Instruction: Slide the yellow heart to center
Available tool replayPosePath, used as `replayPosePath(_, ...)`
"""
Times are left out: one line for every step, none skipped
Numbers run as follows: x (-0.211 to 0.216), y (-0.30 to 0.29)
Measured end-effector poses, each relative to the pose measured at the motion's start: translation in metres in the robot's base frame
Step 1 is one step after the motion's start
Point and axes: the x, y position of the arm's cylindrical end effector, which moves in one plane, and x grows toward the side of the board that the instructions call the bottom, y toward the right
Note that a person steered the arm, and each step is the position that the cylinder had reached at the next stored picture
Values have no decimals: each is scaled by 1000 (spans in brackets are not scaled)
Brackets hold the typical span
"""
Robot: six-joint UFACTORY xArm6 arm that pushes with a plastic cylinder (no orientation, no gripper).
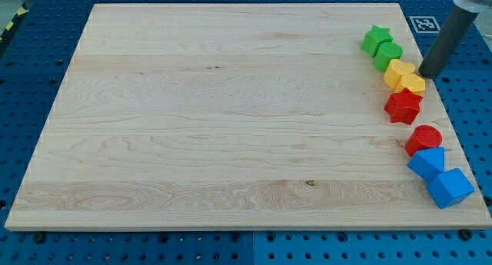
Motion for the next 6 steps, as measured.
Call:
replayPosePath(3,2)
replayPosePath(3,-9)
replayPosePath(3,-43)
replayPosePath(3,-65)
replayPosePath(3,-97)
replayPosePath(-1,-111)
